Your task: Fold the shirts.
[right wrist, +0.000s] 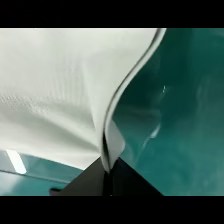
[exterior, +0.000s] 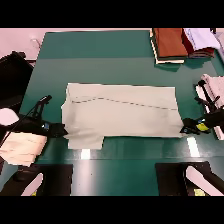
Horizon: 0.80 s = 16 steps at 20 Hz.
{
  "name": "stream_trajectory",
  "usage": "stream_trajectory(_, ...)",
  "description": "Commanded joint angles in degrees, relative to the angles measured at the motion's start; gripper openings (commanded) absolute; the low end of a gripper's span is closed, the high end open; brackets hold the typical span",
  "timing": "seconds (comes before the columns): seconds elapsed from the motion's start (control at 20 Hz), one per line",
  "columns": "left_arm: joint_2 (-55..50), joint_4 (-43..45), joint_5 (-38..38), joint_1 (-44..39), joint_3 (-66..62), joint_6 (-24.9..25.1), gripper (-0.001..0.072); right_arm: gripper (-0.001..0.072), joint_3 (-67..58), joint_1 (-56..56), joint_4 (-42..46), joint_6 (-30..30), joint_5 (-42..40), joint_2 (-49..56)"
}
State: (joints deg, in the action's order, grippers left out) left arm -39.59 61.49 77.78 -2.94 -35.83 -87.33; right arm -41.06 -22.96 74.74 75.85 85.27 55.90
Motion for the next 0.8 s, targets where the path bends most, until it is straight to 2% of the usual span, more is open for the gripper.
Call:
stream_trajectory(0.0,5.53,0.02,8.74,0.00,-0.48,-2.73,0.0019,0.0019,-2.89,1.81,7.56,0.09,5.55,-7.17)
stream_trajectory(0.1,5.55,-0.79,7.19,0.00,-0.70,-2.64,0.0019,0.0018,-4.00,1.86,7.30,0.24,4.35,-9.27)
stream_trajectory(0.25,5.53,0.79,-2.19,0.00,-1.57,-1.05,0.0019,0.0017,-8.26,1.86,6.58,1.44,1.33,-5.81)
stream_trajectory(0.35,4.39,4.79,-9.64,0.00,-3.37,-0.72,0.0019,0.0017,-12.55,1.97,5.35,1.49,-0.79,-0.44)
stream_trajectory(0.45,-1.33,6.58,-13.29,0.00,-6.67,-0.61,0.0019,0.0017,-17.07,3.23,4.17,1.66,-2.64,5.75)
stream_trajectory(0.55,-9.92,5.01,-15.23,0.00,-10.71,2.38,0.0020,0.0018,-21.62,6.05,4.31,1.84,-2.93,11.93)
stream_trajectory(0.75,-26.80,4.09,-21.55,0.00,-19.23,3.45,0.0021,0.0018,-29.83,10.10,2.73,5.07,-6.71,22.23)
